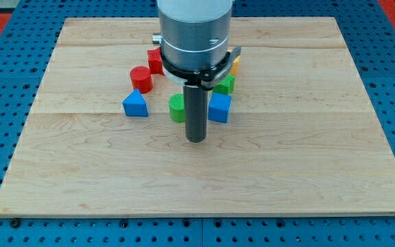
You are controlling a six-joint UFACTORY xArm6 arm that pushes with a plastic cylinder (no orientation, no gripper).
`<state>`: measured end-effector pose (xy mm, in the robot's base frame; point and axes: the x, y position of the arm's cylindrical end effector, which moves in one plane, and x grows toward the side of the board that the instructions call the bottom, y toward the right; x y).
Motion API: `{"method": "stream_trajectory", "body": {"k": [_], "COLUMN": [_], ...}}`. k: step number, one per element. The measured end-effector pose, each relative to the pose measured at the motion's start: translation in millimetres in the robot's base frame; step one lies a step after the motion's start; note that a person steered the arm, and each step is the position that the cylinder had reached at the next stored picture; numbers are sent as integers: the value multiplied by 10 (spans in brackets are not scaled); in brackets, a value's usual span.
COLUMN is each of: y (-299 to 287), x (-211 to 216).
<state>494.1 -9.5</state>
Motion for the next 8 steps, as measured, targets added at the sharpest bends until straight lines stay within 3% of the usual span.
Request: {"method": "stream_trajectory", "body": {"k": [2,4,6,8], "y": [295,1079,2507,2892], "x": [0,629,213,45]}}
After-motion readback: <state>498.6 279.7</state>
